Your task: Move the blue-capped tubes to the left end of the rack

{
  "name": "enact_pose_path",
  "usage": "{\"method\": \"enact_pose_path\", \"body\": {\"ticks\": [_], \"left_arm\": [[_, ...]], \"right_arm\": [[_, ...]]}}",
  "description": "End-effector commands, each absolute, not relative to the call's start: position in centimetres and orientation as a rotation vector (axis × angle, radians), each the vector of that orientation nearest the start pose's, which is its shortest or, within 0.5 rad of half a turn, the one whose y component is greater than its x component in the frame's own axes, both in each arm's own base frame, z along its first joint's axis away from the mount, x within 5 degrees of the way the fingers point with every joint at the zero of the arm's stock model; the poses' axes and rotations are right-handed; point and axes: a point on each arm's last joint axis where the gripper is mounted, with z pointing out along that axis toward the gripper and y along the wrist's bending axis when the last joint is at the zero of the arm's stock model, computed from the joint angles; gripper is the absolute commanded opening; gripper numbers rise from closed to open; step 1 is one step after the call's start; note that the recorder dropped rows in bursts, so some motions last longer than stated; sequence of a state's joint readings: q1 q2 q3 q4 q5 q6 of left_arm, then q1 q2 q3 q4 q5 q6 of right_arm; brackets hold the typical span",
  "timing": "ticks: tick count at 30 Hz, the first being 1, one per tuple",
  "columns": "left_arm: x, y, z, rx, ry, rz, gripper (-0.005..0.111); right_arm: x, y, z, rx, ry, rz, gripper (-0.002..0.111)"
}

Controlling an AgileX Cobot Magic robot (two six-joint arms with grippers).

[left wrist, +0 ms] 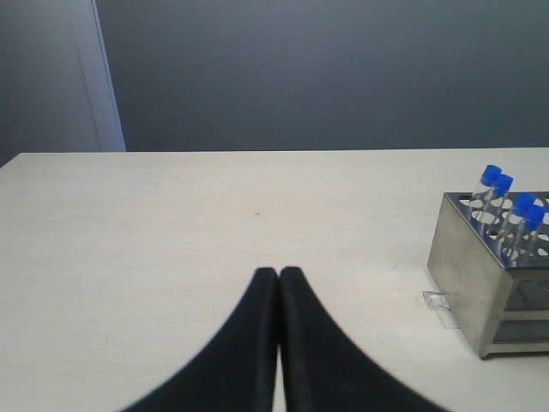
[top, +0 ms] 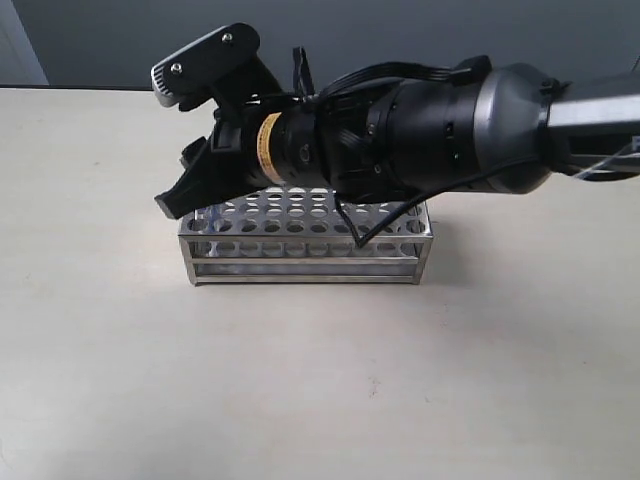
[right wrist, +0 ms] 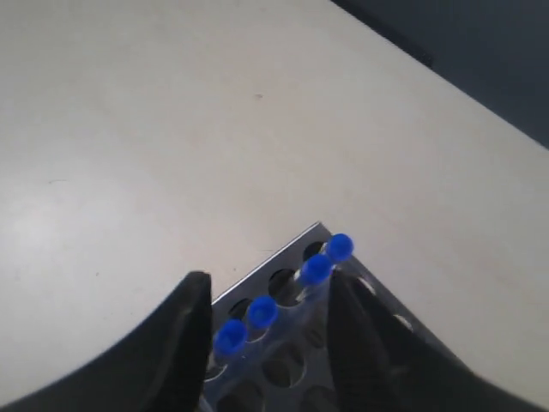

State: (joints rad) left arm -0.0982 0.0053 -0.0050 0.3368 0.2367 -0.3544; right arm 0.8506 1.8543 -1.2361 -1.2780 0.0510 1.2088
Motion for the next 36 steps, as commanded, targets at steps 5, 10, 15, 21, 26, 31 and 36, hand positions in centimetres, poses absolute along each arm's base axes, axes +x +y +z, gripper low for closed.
{"method": "enact_pose_path", "body": {"ticks": [5,10,15,21,26,31,36], "left_arm": [[5.6,0.1,19.4,0.005,1.702,-0.038,0.000],[5.6,0.1,19.4,0.005,1.702,-0.038,0.000],[5.6,0.1,19.4,0.005,1.702,-0.038,0.000],[5.6,0.1,19.4,0.005,1.702,-0.038,0.000],[5.6,0.1,19.4,0.005,1.702,-0.038,0.000],[5.6,0.1,19.4,0.005,1.702,-0.038,0.000],[5.6,0.1,19.4,0.006,1.702,-0.036,0.000]], "right_arm": [[27.5,27.3,29.4,-0.683,1.899,0.077,0.000],[23.9,24.3,33.8,-0.534,1.879,-0.277,0.000],[17.1,20.4,35.6,-0.384,1.795,-0.387,0.000],[9.2,16.8,31.9,-0.530,1.786,-0.061,0.000],[8.2,15.5,30.1,-0.466,1.868,0.041,0.000],[7.8,15.2,29.1,-0.431,2.007,0.049,0.000],[7.8,15.2,29.0,-0.430,2.009,0.049,0.000]]}}
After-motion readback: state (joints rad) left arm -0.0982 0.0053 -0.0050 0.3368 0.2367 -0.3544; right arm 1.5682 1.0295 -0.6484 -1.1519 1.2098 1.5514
